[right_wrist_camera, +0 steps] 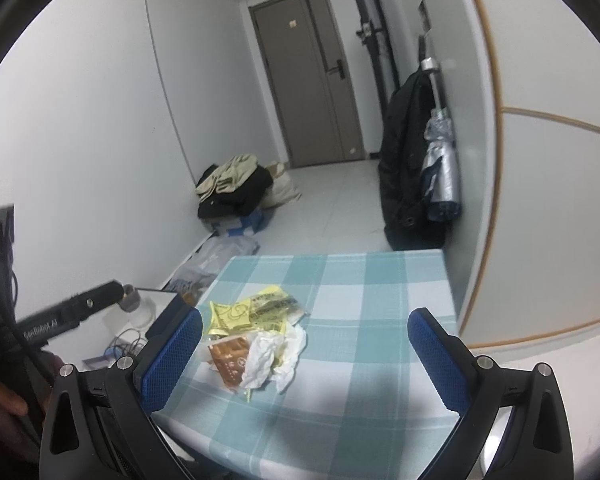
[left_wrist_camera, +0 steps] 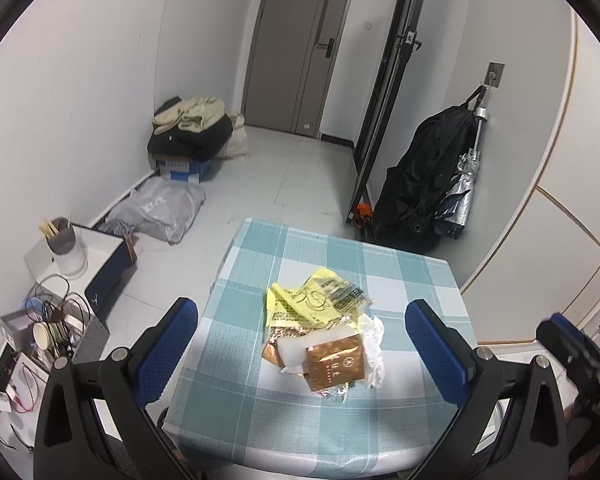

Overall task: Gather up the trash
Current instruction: 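Lower the right gripper onto the yellow snack wrapper and close it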

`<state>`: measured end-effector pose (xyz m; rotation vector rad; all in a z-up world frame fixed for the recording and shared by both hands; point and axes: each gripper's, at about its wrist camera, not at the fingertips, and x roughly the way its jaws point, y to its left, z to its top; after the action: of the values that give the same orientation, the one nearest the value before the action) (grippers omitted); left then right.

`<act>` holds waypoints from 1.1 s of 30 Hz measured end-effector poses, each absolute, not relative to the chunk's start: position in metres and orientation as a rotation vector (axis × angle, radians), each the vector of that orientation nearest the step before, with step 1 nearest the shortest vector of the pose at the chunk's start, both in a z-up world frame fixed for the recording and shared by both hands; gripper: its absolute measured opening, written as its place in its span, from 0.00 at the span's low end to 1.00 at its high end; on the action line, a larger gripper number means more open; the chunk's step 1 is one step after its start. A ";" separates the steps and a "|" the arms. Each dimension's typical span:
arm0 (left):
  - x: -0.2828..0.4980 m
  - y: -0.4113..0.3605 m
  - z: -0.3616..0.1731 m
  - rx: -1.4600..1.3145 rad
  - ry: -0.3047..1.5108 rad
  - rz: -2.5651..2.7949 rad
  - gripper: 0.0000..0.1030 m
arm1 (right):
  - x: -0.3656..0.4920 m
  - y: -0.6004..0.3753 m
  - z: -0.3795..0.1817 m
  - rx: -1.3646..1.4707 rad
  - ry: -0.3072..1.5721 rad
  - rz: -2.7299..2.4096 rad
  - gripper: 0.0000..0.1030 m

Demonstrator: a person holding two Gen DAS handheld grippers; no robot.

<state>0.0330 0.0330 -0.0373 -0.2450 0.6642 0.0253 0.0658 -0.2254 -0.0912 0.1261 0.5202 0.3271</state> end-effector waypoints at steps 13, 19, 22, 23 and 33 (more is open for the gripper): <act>0.061 0.081 -0.089 -0.431 0.827 0.007 0.99 | 0.185 -0.152 -0.112 -0.070 0.733 0.552 1.00; 0.067 0.094 -0.096 -0.470 0.843 0.020 0.99 | 0.227 -0.113 -0.147 -0.141 0.871 0.685 1.00; 0.068 0.101 -0.099 -0.485 0.844 0.029 0.99 | 0.234 -0.090 -0.163 -0.186 0.916 0.757 1.00; 0.068 0.104 -0.099 -0.488 0.842 0.034 0.99 | 0.234 -0.082 -0.166 -0.203 0.921 0.774 1.00; 0.070 0.136 -0.107 -0.587 0.838 0.119 0.99 | 0.216 -0.024 -0.203 -0.477 0.894 0.765 0.84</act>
<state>0.0695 0.1357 -0.1071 -0.5874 0.8381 0.1188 0.2155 -0.0242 -0.2030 -0.4773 0.8939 0.7655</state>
